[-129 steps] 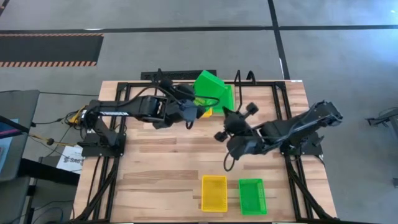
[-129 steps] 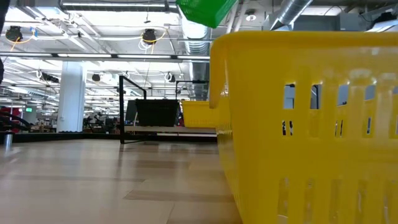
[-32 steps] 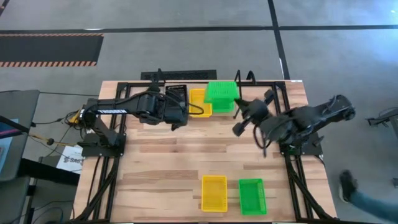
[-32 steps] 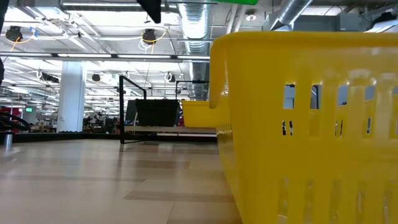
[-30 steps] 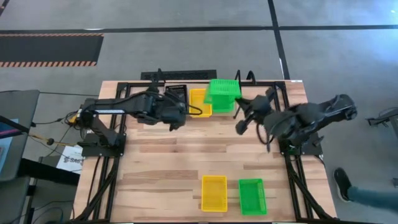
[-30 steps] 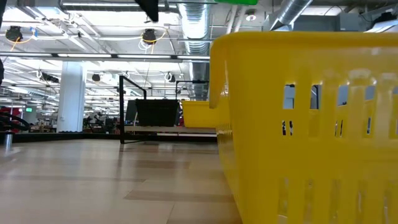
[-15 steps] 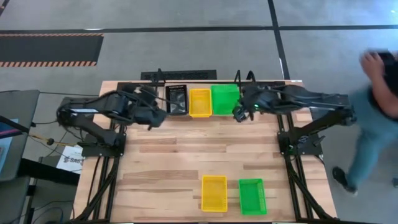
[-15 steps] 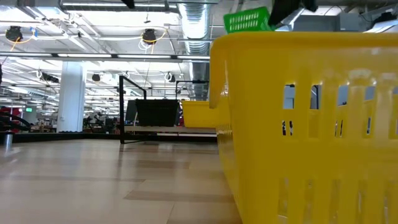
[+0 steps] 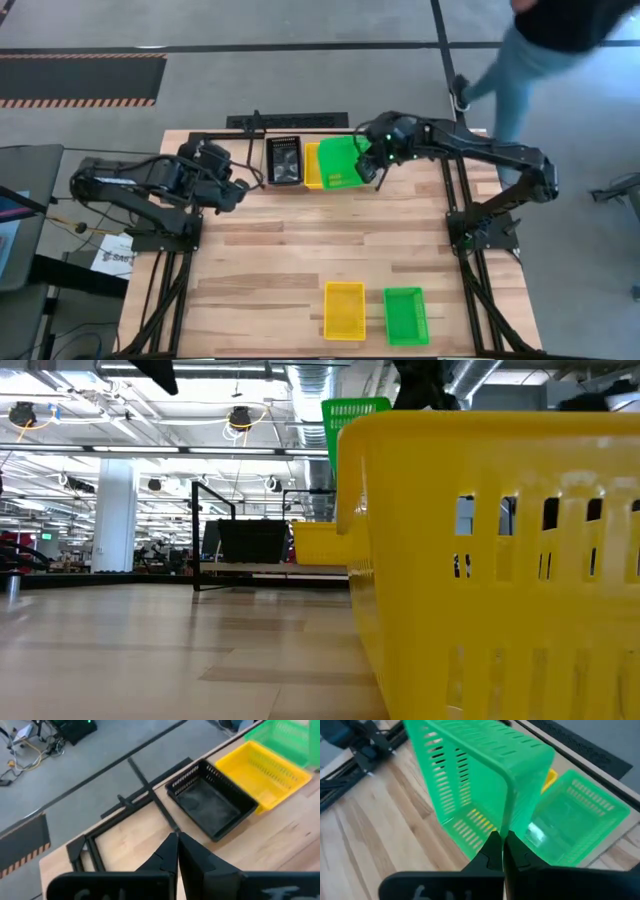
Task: Stack baskets on shelf by color
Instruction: Stack the top green bin on top of the stacked green bins on the shelf
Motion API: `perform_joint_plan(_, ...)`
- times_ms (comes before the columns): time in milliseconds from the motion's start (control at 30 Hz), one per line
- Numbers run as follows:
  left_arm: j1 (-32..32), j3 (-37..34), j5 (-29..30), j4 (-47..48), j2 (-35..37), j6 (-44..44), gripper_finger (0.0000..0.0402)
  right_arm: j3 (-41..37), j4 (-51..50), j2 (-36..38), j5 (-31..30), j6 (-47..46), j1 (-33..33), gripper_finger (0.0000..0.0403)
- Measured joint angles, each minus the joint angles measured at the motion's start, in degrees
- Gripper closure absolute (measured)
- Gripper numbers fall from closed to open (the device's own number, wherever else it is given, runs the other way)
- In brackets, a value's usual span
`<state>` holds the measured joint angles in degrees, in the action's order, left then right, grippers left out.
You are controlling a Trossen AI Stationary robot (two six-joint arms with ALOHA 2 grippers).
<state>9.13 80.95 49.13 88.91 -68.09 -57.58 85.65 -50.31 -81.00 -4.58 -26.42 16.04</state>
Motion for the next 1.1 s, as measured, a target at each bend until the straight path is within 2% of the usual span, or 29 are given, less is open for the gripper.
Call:
perform_joint_plan(133,-0.02,-1.88,-2.47,0.02,0.0,0.06,0.0401,0.0,-0.19,0.49,3.96,0.36,4.07,0.0403)
perform_joint_plan(333,-0.02,-3.27,-2.82,0.08,0.0,1.7,0.0401,0.0,-0.3,-0.1,12.2,0.86,9.36,0.0403)
perform_joint_plan(700,-0.02,-3.28,-3.54,-0.16,0.0,4.54,0.0401,0.0,-3.46,-0.82,20.06,1.2,16.22,0.0403)
perform_joint_plan(833,-0.02,-3.28,-3.94,-0.53,0.0,2.85,0.0401,0.0,-7.55,-0.82,23.01,3.96,19.6,0.0403)
perform_joint_plan(1100,-0.02,-3.28,-3.84,-5.98,-0.15,1.88,0.0401,0.0,-8.5,-0.82,28.16,8.89,24.79,0.0403)
